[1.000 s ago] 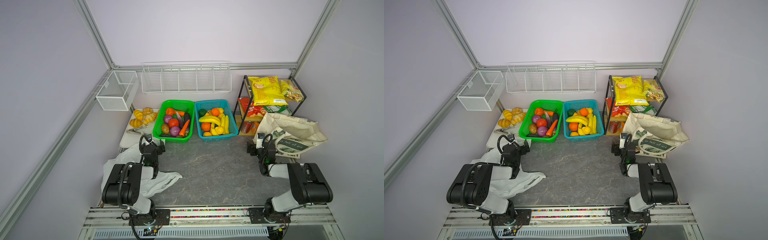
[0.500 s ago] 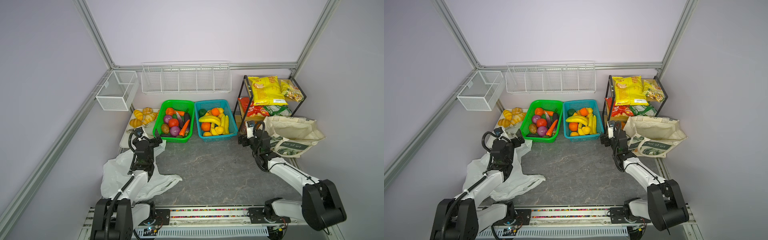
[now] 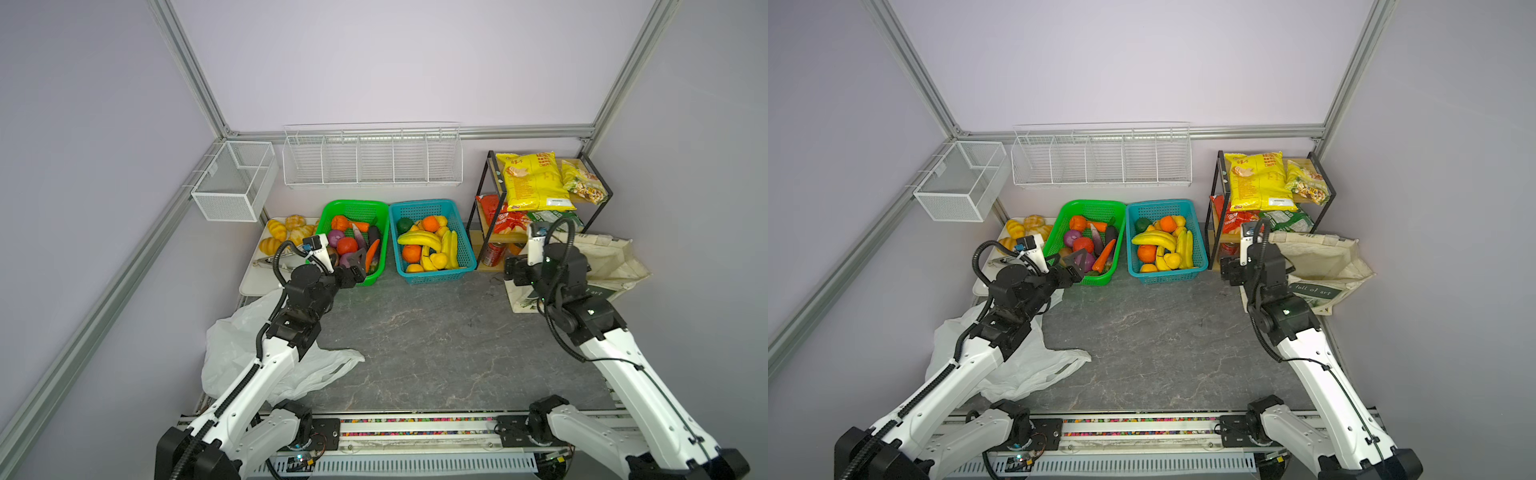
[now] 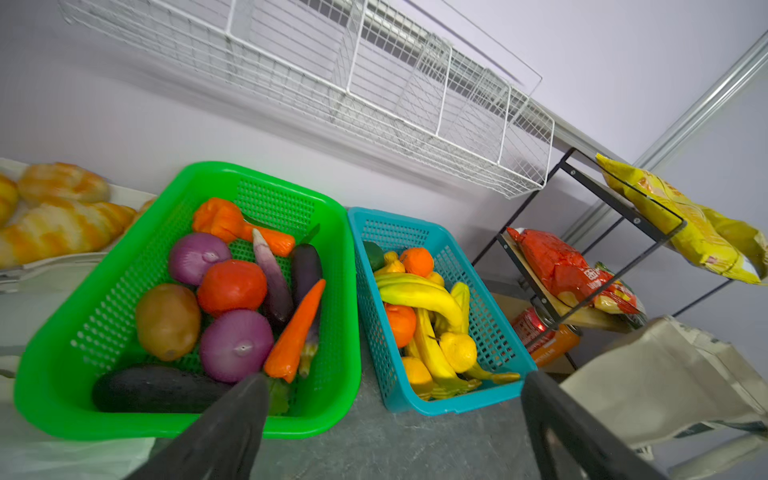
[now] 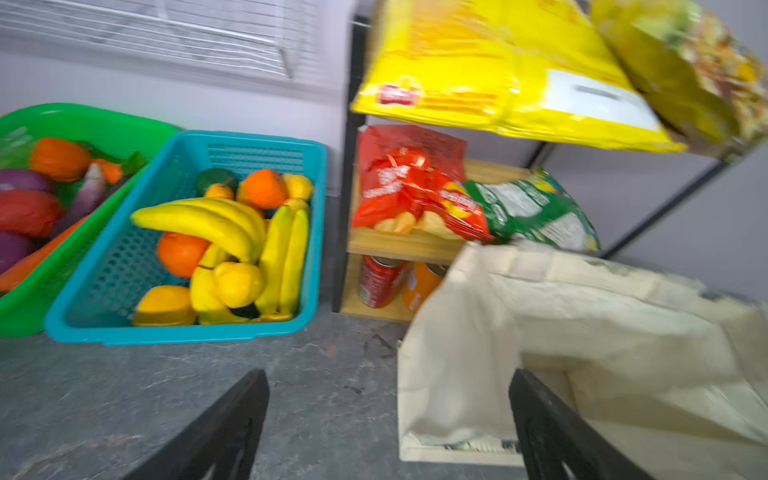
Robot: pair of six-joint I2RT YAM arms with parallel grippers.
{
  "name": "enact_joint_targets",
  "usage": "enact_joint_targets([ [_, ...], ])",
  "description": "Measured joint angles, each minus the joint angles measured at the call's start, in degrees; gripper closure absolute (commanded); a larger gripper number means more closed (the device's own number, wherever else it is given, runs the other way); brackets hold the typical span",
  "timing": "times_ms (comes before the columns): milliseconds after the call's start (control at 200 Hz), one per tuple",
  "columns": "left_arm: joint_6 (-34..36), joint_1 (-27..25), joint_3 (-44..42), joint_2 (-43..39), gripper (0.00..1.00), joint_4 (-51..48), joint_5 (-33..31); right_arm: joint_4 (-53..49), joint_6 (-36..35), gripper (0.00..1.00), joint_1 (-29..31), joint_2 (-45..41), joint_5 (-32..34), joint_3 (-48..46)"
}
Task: Place the mixed food into the grocery bags and tie them
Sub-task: 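Grasp the cream tote handle with right gripper while left gripper nears baskets, then drag the tote bag toward the left gripper, which grasps its handle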
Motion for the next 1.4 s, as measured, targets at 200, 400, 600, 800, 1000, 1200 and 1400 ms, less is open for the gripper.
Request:
enact_joint_targets([
  [200,-1.77,-0.28,0.00,4.26,0.06,-0.61,3.78,-3.74,1.14,0.14,-8.72,6.14,0.35,-0.26],
  [400,-1.99,-0.39,0.00,4.37,0.06,-0.61,5.11,-1.27,0.94,0.45,-11.69,13.73,-1.62,-0.24],
  [600,-1.99,-0.39,-0.20,3.43,0.06,-0.61,5.16,-0.46,0.94,0.83,-12.02,14.75,-6.93,0.28],
  [800,-1.49,-0.39,-1.44,1.42,0.02,-1.07,4.87,-7.63,2.64,0.94,-8.33,5.44,-17.03,-1.62],
  [1000,-0.68,0.96,-0.28,2.34,0.02,-7.54,2.78,-14.93,0.92,0.94,3.34,-1.90,-29.31,-1.51],
  [1200,-2.01,1.29,2.99,2.91,0.05,-12.68,2.23,-12.39,-1.84,0.93,16.50,5.86,-39.28,0.79],
  [1400,-2.40,2.56,6.49,1.62,0.07,-17.07,1.07,-7.23,-5.18,0.63,27.98,16.92,-45.90,7.13],
])
